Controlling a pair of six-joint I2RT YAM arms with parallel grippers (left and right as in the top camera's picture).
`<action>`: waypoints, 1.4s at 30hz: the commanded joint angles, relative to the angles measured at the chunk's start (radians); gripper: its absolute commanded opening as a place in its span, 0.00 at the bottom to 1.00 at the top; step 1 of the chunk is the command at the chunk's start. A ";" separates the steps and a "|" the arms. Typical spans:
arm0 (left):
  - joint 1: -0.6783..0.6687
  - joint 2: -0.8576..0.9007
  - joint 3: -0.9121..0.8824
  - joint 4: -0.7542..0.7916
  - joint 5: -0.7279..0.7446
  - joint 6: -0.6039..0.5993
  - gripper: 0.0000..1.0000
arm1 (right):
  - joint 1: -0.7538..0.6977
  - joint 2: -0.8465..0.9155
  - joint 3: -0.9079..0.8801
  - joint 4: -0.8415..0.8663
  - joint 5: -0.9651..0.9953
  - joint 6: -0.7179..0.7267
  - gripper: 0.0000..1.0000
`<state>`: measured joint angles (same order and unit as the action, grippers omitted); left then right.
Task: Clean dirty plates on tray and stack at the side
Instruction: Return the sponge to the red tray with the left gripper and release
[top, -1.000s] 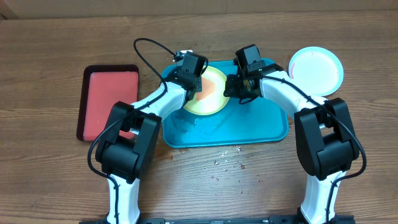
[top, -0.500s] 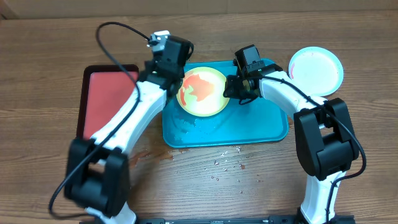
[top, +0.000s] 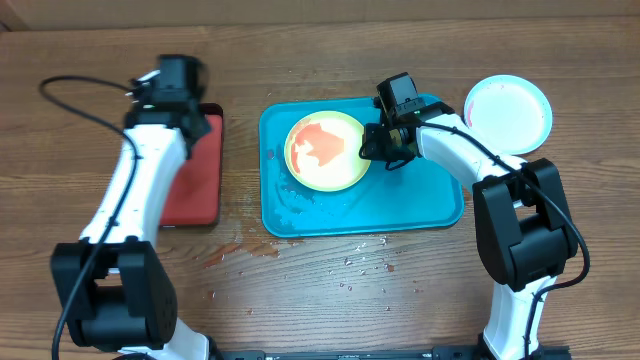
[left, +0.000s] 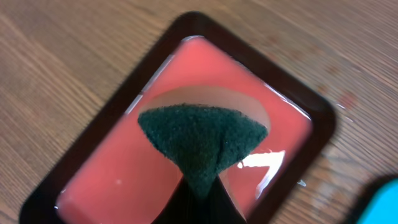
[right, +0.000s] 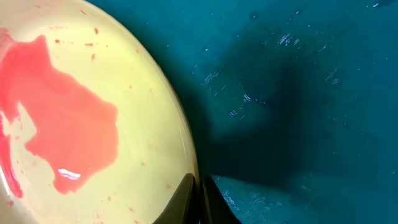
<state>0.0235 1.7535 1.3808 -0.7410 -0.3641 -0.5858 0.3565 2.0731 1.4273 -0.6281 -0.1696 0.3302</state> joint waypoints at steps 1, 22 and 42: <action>0.053 0.039 -0.011 0.010 0.178 0.039 0.04 | 0.011 -0.024 0.011 -0.004 0.012 -0.016 0.04; 0.078 0.208 0.006 0.037 0.152 0.085 0.37 | 0.011 -0.024 0.006 0.014 0.013 -0.017 0.04; 0.089 -0.048 0.107 -0.074 0.227 0.085 1.00 | 0.134 -0.258 0.050 -0.098 0.392 -0.148 0.04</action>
<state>0.1074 1.6962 1.4796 -0.8154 -0.1413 -0.4995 0.4389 1.8866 1.4361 -0.7136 0.0414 0.2535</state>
